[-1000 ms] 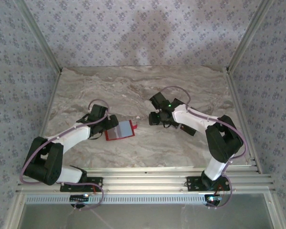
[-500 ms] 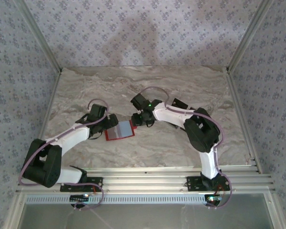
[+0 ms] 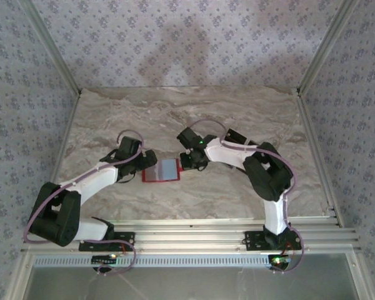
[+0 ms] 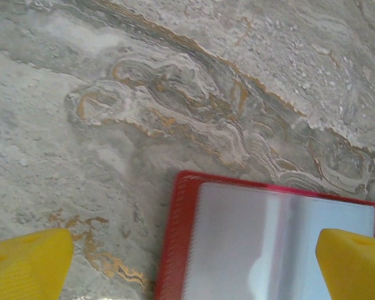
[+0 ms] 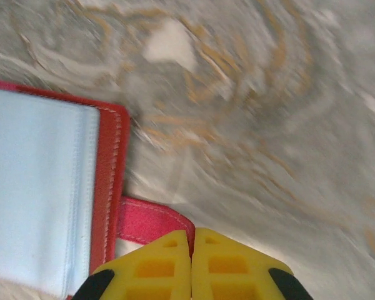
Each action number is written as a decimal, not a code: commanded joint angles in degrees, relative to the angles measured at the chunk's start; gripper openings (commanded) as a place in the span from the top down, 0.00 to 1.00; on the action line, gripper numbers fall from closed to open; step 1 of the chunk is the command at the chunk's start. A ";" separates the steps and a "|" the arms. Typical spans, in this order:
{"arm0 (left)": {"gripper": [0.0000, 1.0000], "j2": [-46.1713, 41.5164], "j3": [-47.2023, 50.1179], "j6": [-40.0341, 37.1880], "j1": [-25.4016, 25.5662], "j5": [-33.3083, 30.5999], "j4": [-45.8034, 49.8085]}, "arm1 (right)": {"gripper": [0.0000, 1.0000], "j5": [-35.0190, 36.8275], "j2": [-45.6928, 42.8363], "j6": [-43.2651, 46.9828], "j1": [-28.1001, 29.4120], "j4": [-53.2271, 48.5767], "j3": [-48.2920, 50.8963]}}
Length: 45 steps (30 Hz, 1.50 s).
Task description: Put the credit cards into the card holder
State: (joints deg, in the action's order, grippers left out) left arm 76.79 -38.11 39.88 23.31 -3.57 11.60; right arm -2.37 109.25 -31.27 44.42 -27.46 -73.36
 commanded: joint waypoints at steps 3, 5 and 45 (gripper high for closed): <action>0.00 0.15 -1.44 -1.05 2.86 1.63 -0.04 | 0.94 2.35 -8.91 -3.02 -0.47 1.69 9.26; 0.00 0.45 -1.33 -0.76 3.87 1.59 -0.13 | 0.94 2.53 -10.83 -3.34 -0.61 2.04 11.70; 0.00 5.38 -8.98 2.14 11.50 -4.87 1.90 | 0.52 8.02 -26.16 14.74 -13.10 -17.15 3.65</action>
State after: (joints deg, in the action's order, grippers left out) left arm 81.67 -44.99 41.67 34.30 -7.33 12.40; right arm -0.23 84.09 -21.26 31.66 -37.78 -67.79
